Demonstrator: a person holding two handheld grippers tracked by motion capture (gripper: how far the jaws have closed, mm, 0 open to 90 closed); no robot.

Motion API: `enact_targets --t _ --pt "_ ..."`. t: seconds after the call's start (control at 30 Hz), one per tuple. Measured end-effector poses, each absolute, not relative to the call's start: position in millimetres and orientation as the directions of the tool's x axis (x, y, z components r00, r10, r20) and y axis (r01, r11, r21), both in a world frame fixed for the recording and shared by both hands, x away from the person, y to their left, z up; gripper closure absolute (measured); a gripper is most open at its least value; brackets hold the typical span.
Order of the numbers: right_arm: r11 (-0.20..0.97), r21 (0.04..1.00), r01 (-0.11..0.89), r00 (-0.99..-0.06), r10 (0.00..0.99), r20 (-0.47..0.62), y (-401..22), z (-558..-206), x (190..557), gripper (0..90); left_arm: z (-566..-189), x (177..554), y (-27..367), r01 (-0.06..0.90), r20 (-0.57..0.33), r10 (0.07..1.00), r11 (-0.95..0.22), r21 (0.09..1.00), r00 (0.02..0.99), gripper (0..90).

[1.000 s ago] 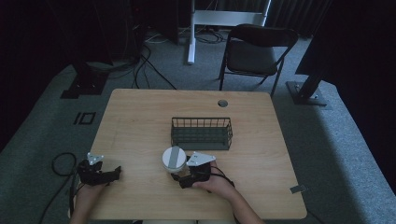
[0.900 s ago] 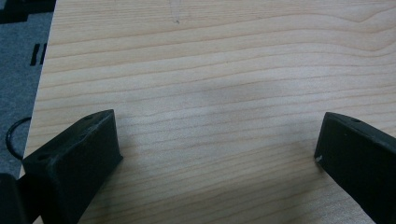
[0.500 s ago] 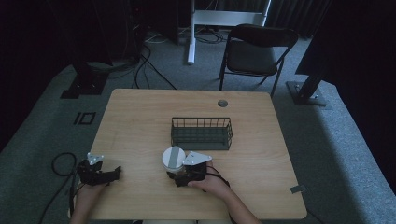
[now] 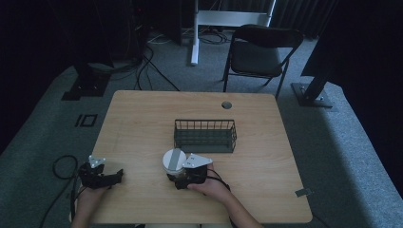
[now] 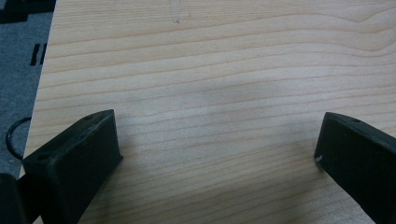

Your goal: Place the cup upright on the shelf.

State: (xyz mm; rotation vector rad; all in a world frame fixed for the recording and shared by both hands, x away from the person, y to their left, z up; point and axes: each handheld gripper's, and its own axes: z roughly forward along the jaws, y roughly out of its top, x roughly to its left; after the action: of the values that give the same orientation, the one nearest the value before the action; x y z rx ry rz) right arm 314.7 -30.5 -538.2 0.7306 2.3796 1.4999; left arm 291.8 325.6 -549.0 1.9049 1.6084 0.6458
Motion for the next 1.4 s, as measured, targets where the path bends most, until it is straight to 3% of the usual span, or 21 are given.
enact_targets --t 0.73,1.4 --pt "0.346 0.901 0.261 -0.864 0.5 0.058 -36 -502 313 18.5 -549 292 326 0.717 0.007 0.986 -0.124 0.686 0.165 0.2" --pt "0.285 0.935 0.21 -0.812 0.583 0.005 -59 -450 329 18.5 -549 292 326 0.718 0.007 0.986 -0.125 0.685 0.165 0.2"
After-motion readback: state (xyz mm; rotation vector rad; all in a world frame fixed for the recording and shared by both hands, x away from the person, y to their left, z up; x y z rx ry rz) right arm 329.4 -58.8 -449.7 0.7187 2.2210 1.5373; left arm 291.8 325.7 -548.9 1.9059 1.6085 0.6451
